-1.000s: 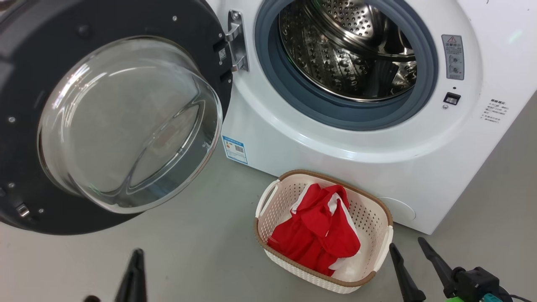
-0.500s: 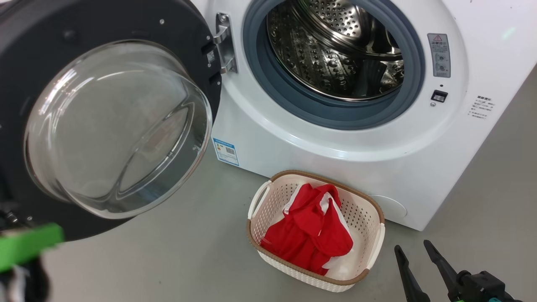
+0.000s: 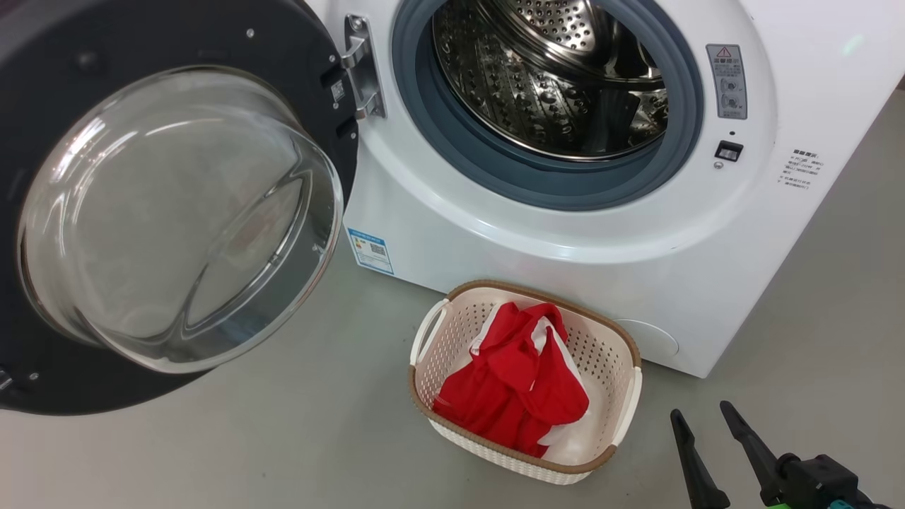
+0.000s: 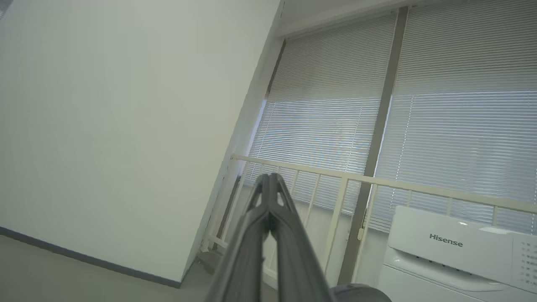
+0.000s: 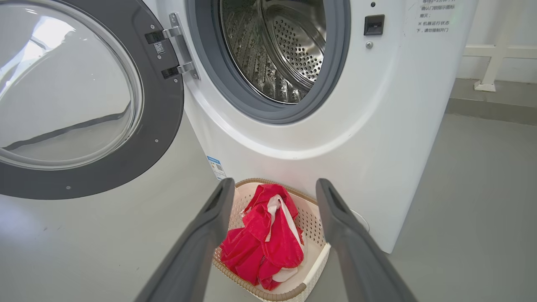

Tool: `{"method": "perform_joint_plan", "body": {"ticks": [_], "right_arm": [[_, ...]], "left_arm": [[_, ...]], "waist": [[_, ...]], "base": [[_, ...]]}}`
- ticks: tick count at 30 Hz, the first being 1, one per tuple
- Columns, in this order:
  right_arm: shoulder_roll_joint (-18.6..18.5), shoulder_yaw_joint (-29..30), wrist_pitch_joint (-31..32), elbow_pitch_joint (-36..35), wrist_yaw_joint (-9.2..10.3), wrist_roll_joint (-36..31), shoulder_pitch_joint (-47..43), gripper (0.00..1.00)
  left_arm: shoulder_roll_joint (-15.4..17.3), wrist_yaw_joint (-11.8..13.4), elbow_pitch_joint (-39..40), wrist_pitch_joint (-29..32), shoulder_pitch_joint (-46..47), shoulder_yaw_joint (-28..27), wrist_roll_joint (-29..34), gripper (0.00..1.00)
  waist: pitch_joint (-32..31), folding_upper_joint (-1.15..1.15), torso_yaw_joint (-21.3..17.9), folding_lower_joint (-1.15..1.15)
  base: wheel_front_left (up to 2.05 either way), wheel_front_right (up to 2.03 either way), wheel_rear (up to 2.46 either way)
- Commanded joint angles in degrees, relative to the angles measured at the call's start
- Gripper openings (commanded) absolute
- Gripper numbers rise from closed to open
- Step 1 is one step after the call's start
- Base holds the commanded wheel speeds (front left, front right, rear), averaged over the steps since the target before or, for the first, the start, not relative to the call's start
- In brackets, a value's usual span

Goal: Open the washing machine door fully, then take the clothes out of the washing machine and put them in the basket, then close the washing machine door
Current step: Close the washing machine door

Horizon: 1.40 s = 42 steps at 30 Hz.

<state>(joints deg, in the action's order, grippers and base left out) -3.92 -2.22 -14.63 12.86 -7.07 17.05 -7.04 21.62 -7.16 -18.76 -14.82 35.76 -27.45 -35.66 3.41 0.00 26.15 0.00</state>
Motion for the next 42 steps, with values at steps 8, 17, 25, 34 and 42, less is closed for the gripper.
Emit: {"method": "perform_joint_plan", "body": {"ticks": [8, 17, 25, 34, 42], "right_arm": [[-0.68, -0.72, -0.37, -1.56, -0.42, -0.74, 1.49, 1.0], [-1.91, -1.14, -0.37, -1.89, -0.42, -0.85, 2.4, 1.0], [-2.87, -1.27, -0.37, -2.31, -0.42, -1.01, 3.0, 1.0], [-3.05, -0.91, -0.37, -2.22, -0.42, -0.99, 3.1, 1.0], [-2.56, -0.64, -0.37, -2.15, -0.42, -1.17, 3.07, 1.0]], "left_arm": [[10.97, -0.32, -20.72, 13.44, 10.12, -3.28, -13.56, 0.0], [15.51, -0.33, -34.09, 28.08, 14.77, 0.77, -18.32, 0.0], [17.19, -0.33, -36.13, 40.23, 13.77, 4.86, -21.83, 0.0], [17.07, -0.33, -33.04, 50.68, 10.98, 8.16, -26.78, 0.0], [16.78, -0.33, -25.63, 57.15, 6.38, 10.46, -31.75, 0.0]], "waist": [[1.03, 0.0, 0.04, 0.0], [3.2, 0.0, -0.25, 0.0], [4.85, 0.0, -0.91, 0.0], [5.08, 0.0, -0.93, 0.0], [4.2, 0.0, -0.46, 0.0]], "base": [[0.0, 0.0, 0.0], [0.0, 0.0, 0.0], [0.0, 0.0, 0.0], [0.0, 0.0, 0.0], [0.0, 0.0, 0.0]]}}
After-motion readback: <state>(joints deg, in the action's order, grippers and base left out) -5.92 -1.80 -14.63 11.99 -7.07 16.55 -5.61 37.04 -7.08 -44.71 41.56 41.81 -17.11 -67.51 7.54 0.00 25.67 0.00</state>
